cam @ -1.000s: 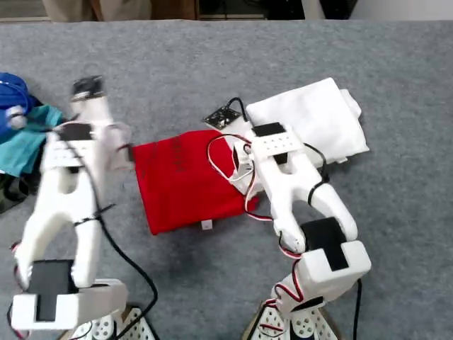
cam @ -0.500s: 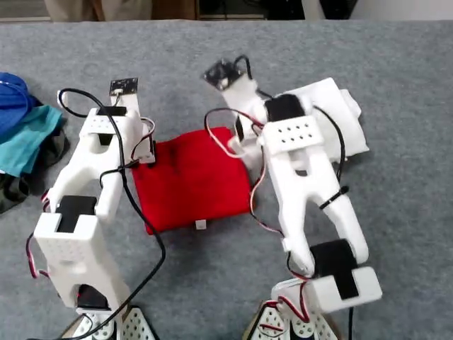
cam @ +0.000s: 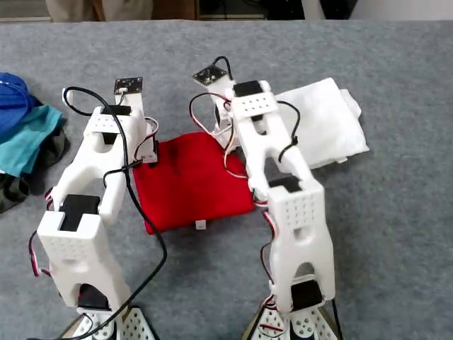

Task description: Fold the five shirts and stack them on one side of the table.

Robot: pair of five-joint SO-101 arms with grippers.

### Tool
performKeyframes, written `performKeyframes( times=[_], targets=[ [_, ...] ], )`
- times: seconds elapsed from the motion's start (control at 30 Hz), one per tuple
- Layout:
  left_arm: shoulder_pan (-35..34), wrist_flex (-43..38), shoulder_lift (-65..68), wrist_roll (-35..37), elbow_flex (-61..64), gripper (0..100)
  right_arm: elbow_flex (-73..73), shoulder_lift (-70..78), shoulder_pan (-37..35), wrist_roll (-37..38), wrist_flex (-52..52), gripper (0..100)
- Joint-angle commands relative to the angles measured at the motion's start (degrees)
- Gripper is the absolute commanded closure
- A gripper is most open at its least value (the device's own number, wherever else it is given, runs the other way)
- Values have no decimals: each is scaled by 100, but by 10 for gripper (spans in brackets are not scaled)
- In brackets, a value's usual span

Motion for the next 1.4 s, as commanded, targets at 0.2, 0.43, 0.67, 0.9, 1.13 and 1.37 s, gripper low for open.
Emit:
performKeyframes(
  times=[0.2, 0.43, 0.67, 0.9, 1.13, 1.37],
  targets=[
    [62, 26, -4, 9, -149, 878, -3758, 224, 171, -18, 2084, 997],
    [-123, 431, -453, 0, -141, 878, -3116, -760, 92, -26, 2092, 997],
    [-334, 932, -1754, -132, -70, 882, 163, -3574, -347, 607, 2075, 997],
    [-677, 914, -3204, -396, 1345, 879, 3064, -5956, -409, 1433, 2004, 997],
    [-1248, 501, -4840, -703, 3130, 878, 4532, -7319, -576, 1477, 2004, 981],
    [-1459, 501, -5569, -879, 3385, 818, 5103, -7380, -593, 1433, 1987, 765]
  ],
)
